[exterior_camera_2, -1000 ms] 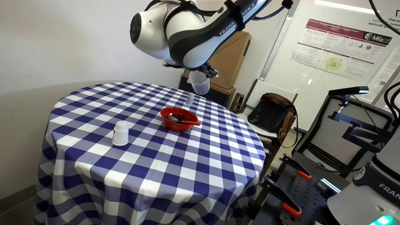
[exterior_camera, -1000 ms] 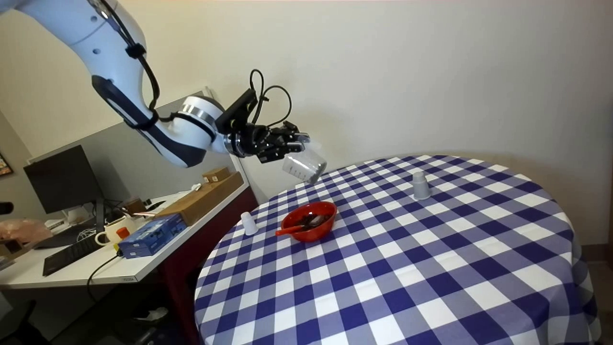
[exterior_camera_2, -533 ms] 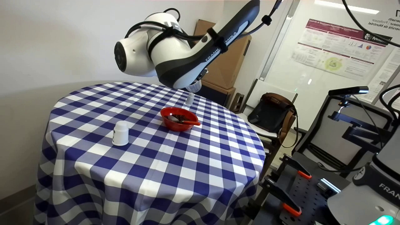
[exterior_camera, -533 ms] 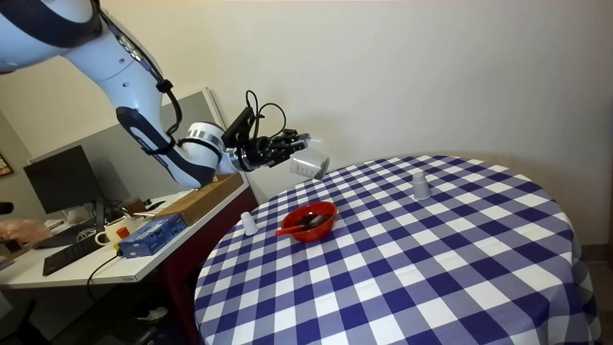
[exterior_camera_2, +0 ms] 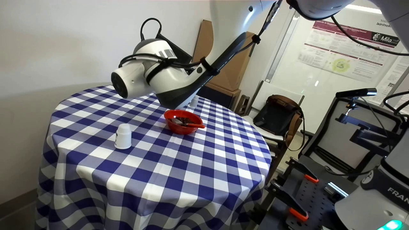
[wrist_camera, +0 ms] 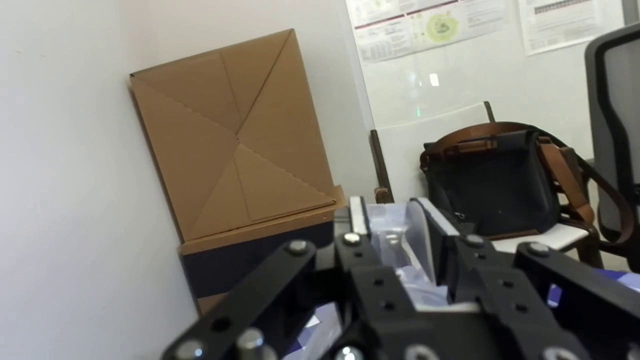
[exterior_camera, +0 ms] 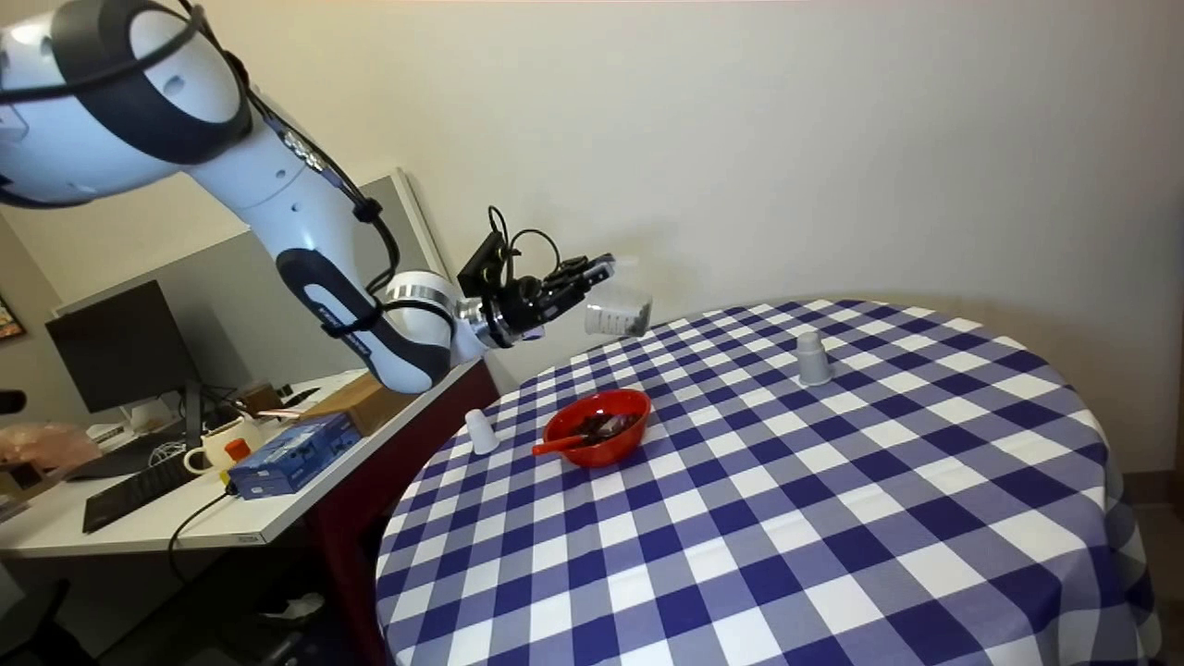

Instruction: Pour the contents of the clear jar into the red bowl

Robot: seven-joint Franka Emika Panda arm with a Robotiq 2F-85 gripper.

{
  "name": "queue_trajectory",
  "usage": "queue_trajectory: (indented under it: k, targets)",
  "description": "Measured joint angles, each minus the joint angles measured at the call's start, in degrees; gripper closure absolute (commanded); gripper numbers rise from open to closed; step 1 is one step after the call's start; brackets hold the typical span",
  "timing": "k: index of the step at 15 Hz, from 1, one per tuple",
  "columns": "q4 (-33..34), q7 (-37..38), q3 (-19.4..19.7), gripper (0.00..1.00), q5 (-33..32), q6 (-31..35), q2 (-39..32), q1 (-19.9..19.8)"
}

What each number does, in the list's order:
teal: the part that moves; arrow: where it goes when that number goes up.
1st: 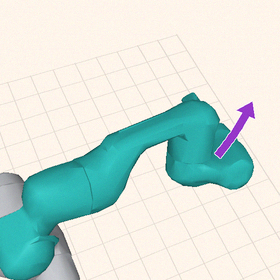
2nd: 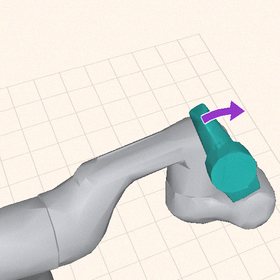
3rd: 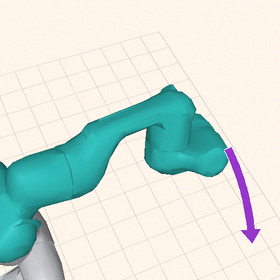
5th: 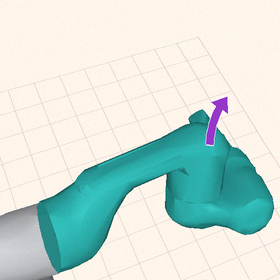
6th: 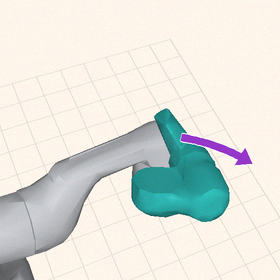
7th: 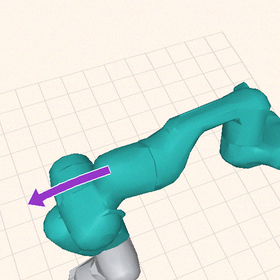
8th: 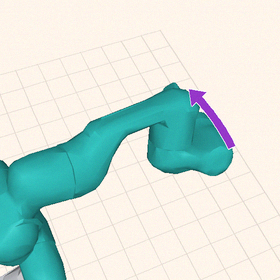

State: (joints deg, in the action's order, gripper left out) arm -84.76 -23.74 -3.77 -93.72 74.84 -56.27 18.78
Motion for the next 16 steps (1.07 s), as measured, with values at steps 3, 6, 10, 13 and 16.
queue_trajectory:
  k: [3,6,10,13,16]
  targets:
    - [0.0,-1.5,0.6,0.93,-4.7,0.0,-2.5,1.0]
    - [-0.3,-1.8,1.0,0.93,-8.3,-0.2,-4.4,2.3]
    - [-1.1,-1.8,1.6,0.93,-11.7,-1.6,-5.4,3.4]
    - [-2.2,-1.8,2.3,0.93,-13.9,-3.5,-5.4,3.8]
    - [-3.8,-1.8,3.0,0.93,-15.6,-6.1,-5.3,3.9]
